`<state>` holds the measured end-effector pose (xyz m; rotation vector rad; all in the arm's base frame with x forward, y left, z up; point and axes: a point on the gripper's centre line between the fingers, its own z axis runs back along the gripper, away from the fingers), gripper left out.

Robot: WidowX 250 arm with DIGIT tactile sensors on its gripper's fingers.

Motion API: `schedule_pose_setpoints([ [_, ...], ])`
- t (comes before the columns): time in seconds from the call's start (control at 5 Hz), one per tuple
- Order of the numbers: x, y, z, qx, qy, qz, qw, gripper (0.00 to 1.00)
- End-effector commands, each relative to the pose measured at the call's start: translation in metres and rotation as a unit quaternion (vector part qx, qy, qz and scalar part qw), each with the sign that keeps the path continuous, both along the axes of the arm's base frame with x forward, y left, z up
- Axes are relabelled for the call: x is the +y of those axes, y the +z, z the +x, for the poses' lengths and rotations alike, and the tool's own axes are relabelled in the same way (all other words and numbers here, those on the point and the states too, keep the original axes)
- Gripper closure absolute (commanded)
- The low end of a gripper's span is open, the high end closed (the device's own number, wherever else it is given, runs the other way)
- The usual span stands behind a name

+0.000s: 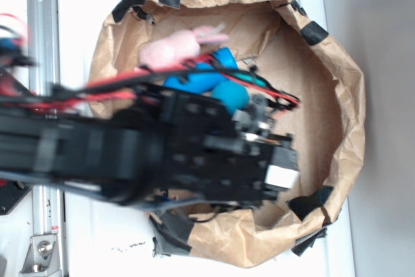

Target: Grab the blue rope.

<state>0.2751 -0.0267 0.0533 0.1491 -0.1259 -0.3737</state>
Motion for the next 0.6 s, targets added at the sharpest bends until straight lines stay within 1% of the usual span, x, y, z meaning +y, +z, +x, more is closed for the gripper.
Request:
schedule_pose_setpoints([
  [0.0,0.027,0.105,-0.002,-0.039,0.154,-0.058,0.986,1.00],
  [0.2,0.028,0.141,0.001,-0.045,0.164,-0.117,0.978,1.00],
  [0.4,0.023,0.142,0.004,-0.038,0.180,-0.100,0.978,1.00],
])
